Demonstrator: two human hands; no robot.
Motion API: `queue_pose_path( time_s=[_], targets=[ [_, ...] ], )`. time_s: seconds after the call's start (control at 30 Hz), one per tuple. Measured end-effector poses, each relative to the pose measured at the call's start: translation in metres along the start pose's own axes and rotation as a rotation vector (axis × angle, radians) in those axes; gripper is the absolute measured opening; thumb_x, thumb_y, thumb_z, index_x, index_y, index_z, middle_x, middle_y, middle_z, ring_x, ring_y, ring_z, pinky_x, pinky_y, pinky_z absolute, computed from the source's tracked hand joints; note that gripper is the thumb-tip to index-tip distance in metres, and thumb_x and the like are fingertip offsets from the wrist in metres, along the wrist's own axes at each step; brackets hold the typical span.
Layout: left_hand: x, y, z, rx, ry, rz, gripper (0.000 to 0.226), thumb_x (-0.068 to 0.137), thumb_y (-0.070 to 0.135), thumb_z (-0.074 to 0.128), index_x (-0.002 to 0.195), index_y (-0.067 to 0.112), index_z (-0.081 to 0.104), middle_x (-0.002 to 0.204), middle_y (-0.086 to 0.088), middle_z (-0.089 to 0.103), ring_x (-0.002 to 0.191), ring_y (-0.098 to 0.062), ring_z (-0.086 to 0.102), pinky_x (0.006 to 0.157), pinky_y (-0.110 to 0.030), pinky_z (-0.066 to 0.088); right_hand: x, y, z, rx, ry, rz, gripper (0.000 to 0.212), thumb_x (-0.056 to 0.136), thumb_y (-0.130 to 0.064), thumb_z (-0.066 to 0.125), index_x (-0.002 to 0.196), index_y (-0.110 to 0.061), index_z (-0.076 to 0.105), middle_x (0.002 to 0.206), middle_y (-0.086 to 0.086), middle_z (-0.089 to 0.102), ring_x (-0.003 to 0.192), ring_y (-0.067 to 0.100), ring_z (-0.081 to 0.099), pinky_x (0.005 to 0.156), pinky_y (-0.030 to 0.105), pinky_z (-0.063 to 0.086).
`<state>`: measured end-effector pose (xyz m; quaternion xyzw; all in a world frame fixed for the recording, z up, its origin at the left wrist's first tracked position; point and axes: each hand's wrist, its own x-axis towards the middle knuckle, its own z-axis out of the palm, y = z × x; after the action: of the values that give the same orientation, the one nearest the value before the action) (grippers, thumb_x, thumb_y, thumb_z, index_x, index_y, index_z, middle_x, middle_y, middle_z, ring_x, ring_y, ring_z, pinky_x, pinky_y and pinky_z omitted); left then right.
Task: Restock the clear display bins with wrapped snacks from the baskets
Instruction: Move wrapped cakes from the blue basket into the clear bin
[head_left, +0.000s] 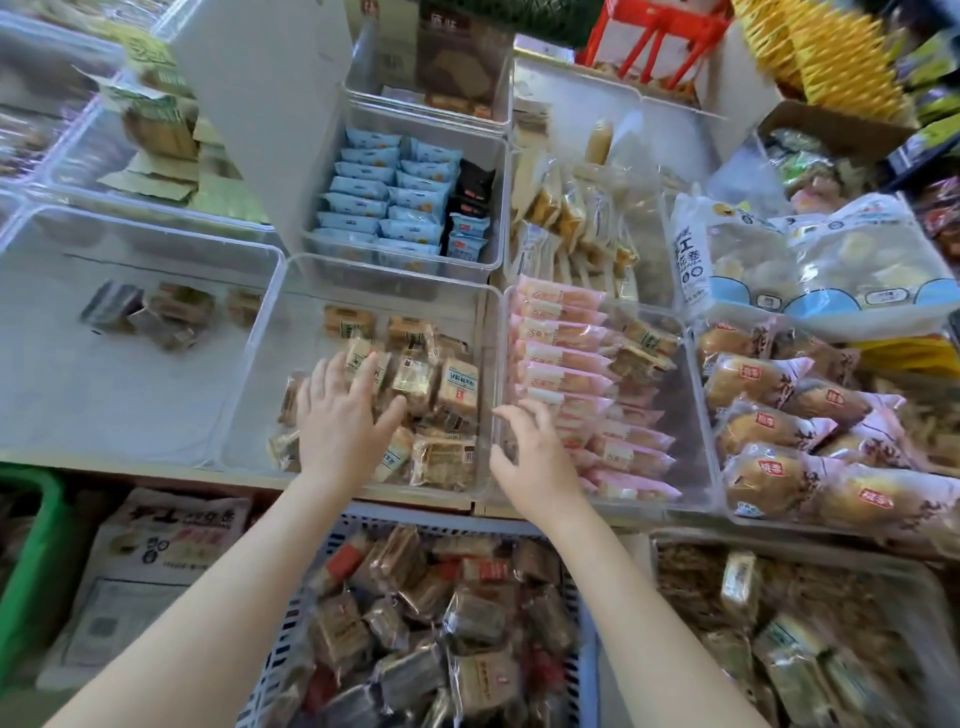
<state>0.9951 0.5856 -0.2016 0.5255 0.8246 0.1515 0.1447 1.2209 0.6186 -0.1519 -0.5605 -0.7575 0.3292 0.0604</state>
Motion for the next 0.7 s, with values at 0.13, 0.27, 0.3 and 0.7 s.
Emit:
queue_pose_path(
  time_s=[0.13, 0.27, 0.3, 0.7],
  targets=[
    [-0.019, 0.061, 0.024, -0.155, -0.081, 0.142, 0.061, 0.099, 0.047, 0.044, 0.152, 0.020, 0.033, 0.157, -0.011, 0.032, 0.145, -0.027, 0.027, 0.116, -0.045, 0.026, 0.004, 0.022, -0.013, 0.031, 0.246, -0.012, 0.036, 0.093, -0.010, 0.057, 0.128, -0.015, 0.060, 0.134, 0.002, 0.046, 0.103, 0.014, 0.055, 0.090, 0.029, 0.047],
    [-0.034, 0.114, 0.059, -0.190, -0.206, 0.229, 0.077, 0.097, 0.052, 0.043, 0.157, 0.014, 0.013, 0.163, -0.014, 0.017, 0.150, -0.026, 0.016, 0.119, -0.042, 0.024, 0.012, 0.056, -0.039, 0.031, 0.452, 0.069, 0.038, 0.091, -0.008, 0.058, 0.129, -0.015, 0.059, 0.131, 0.003, 0.047, 0.106, 0.015, 0.054, 0.089, 0.029, 0.049],
    [-0.037, 0.121, 0.064, -0.186, -0.227, 0.228, 0.081, 0.096, 0.054, 0.041, 0.158, 0.014, 0.007, 0.164, -0.016, 0.011, 0.151, -0.027, 0.012, 0.119, -0.041, 0.022, 0.016, 0.066, -0.047, 0.035, 0.482, 0.118, 0.041, 0.091, -0.009, 0.058, 0.131, -0.015, 0.057, 0.134, 0.004, 0.045, 0.106, 0.013, 0.052, 0.086, 0.025, 0.046],
    [-0.043, 0.135, 0.074, 0.001, -0.208, 0.166, 0.078, 0.098, 0.049, 0.033, 0.157, 0.018, -0.007, 0.165, -0.015, 0.005, 0.152, -0.027, 0.010, 0.119, -0.047, 0.026, 0.103, 0.166, -0.094, -0.033, 0.421, 0.388, 0.059, 0.091, -0.007, 0.060, 0.146, -0.008, 0.038, 0.151, 0.015, 0.037, 0.137, 0.031, 0.039, 0.114, 0.042, 0.036]
  ],
)
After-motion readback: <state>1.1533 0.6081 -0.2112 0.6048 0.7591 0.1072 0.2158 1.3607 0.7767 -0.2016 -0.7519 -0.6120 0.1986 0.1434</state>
